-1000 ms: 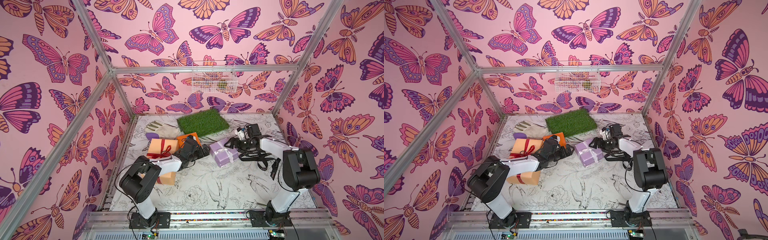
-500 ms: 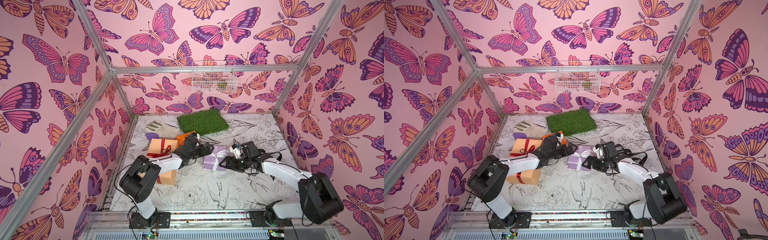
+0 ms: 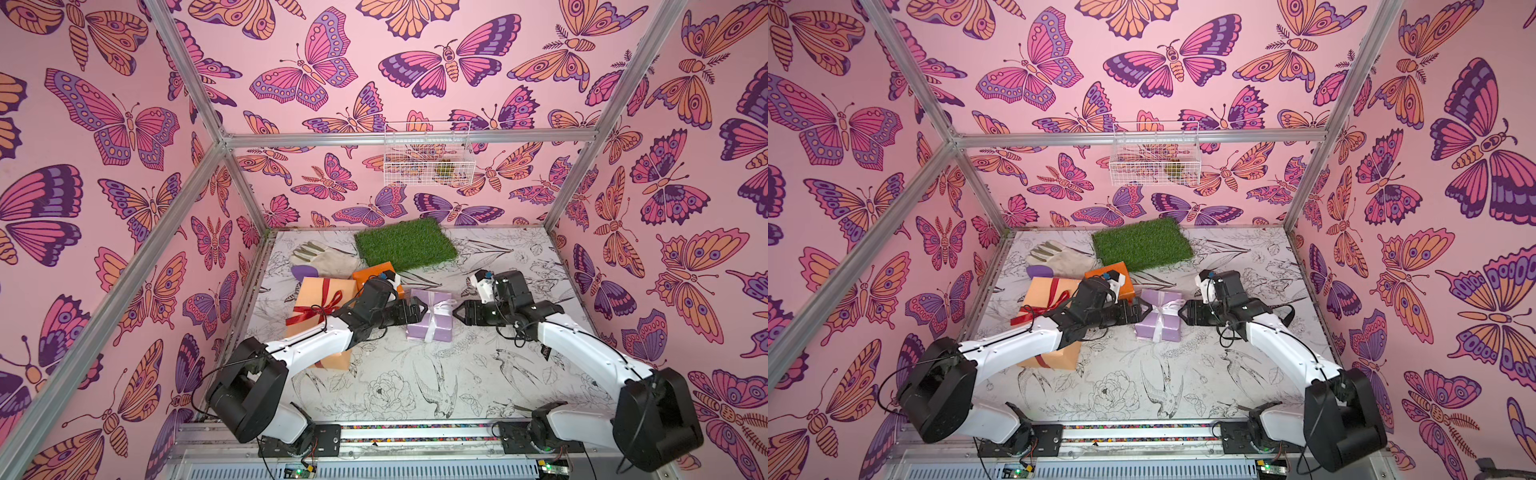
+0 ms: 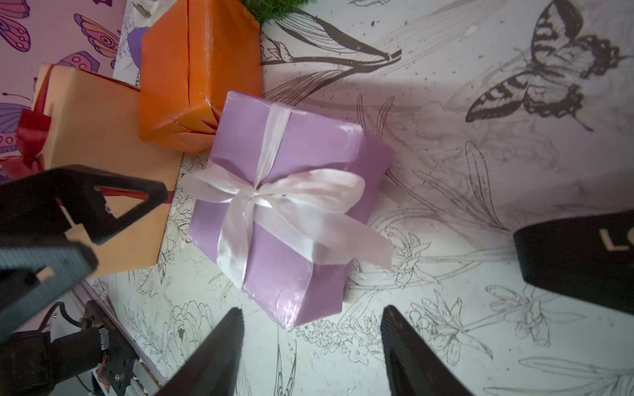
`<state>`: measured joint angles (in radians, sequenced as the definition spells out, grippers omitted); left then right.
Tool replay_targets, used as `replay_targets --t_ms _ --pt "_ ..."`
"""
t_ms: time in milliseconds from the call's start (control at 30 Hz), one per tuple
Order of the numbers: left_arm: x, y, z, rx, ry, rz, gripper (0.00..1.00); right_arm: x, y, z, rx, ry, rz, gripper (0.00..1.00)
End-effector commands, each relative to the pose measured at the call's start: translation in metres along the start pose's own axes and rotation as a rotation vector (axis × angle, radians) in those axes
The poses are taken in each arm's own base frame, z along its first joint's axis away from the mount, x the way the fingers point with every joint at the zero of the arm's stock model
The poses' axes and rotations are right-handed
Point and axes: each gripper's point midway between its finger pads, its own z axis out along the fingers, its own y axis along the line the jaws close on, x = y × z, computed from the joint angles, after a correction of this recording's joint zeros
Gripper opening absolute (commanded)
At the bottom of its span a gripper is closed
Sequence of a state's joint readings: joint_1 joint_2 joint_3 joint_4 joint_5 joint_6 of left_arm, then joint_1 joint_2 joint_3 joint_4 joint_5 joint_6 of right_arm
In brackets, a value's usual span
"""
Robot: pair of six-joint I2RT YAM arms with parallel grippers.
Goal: Untie the ribbon bows on the gift boxes
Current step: Untie the ribbon from the gift box.
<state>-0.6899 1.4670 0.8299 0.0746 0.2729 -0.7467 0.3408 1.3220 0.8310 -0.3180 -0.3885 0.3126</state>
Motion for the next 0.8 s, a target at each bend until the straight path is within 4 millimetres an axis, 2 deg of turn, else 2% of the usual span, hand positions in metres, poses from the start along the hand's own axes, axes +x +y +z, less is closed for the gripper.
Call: replay_targets --t_ms 0,200,400,533,767 --pt "0.027 0.01 -0.003 -0.033 0.067 -0.03 0.98 -0.005 -0.001 0.014 -0.017 0.021 -0.111 0.69" --pt "0.037 0.014 -0.008 -0.048 0.068 -0.04 0.96 -0.016 0.008 0.038 -0.121 -0.01 -0.108 0.67" --pt "0.034 0.015 -0.01 -0.061 0.06 -0.033 0.95 -0.01 0.013 0.042 -0.167 0.018 -0.083 0.5" --pt "0.035 0.016 -0.008 -0.068 0.064 -0.031 0.9 0.0 0.01 0.042 -0.159 0.043 -0.064 0.26" --pt "0.044 0.017 -0.01 -0.097 0.087 -0.001 0.85 0.012 0.01 0.034 -0.164 0.053 -0.019 0.19"
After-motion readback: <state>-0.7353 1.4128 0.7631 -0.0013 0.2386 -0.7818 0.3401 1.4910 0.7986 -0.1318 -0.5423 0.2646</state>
